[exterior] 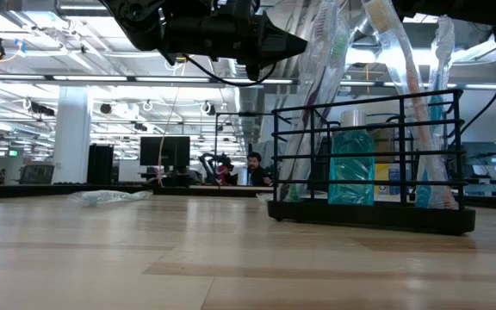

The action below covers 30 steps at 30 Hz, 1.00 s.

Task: Pick & Place toothbrushing station
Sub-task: Put the orange toothbrush into the mesh organizer

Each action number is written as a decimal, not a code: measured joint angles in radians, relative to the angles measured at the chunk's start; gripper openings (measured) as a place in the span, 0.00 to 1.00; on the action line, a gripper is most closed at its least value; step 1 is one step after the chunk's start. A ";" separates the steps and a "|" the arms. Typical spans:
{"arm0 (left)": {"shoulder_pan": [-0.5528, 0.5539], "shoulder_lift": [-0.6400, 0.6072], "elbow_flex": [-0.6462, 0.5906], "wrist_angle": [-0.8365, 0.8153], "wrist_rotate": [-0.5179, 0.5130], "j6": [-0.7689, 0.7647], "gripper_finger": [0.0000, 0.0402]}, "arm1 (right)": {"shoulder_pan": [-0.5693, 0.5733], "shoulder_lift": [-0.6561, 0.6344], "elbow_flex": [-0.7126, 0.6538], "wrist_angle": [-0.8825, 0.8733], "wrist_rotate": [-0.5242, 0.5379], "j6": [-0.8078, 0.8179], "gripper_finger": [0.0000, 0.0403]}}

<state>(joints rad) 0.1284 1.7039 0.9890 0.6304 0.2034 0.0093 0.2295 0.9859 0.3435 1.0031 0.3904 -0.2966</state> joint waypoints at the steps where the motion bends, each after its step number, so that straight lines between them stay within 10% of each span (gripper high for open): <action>1: 0.000 0.000 0.000 0.000 0.000 0.000 0.00 | 0.000 0.000 0.000 0.000 0.000 0.000 0.31; 30: -0.001 0.000 0.002 0.000 0.004 0.000 0.00 | 0.060 -0.051 0.000 -0.022 0.006 -0.003 0.05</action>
<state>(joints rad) 0.1276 1.7039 0.9909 0.6299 0.2076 0.0097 0.2895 0.9345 0.3431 0.9811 0.3960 -0.3000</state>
